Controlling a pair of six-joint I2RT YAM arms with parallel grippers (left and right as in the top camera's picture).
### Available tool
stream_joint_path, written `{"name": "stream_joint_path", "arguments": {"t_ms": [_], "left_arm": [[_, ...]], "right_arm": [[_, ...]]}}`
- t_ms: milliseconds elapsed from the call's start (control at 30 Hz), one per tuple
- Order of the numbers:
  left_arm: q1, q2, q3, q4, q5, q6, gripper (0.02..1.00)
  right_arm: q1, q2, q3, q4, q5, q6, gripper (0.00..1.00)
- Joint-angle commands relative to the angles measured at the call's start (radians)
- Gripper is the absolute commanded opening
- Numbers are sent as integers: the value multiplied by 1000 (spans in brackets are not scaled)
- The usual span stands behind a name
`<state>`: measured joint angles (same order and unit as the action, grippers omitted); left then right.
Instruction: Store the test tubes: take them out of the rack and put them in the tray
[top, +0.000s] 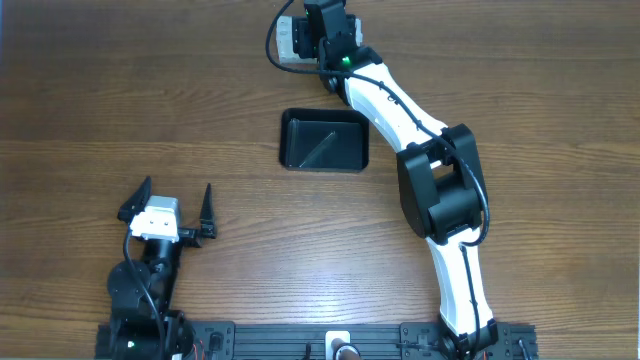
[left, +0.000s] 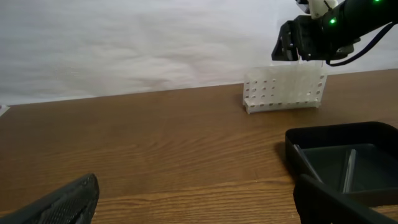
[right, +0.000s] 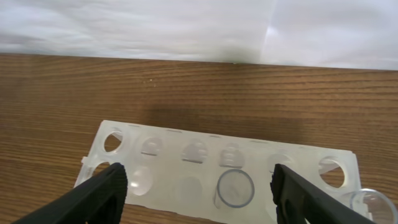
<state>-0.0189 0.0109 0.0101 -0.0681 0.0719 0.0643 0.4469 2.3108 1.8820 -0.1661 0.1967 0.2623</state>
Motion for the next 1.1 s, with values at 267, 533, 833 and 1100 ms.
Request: {"name": "stream_joint_path", "arguments": {"t_ms": [267,533,833,1100], "left_arm": [[6,-8,-4,-4,6,7,998],[6,-8,-4,-4,6,7,1000],[6,-8,-4,-4,6,7,1000],[6,-8,-4,-4,6,7,1000]], "right_arm": [[5,14,27,-18,56,2,586],[6,14,27,-18,56,-6,467],[6,14,27,-27,64,-17,347],[6,15,27,-28,85,-17,237]]}}
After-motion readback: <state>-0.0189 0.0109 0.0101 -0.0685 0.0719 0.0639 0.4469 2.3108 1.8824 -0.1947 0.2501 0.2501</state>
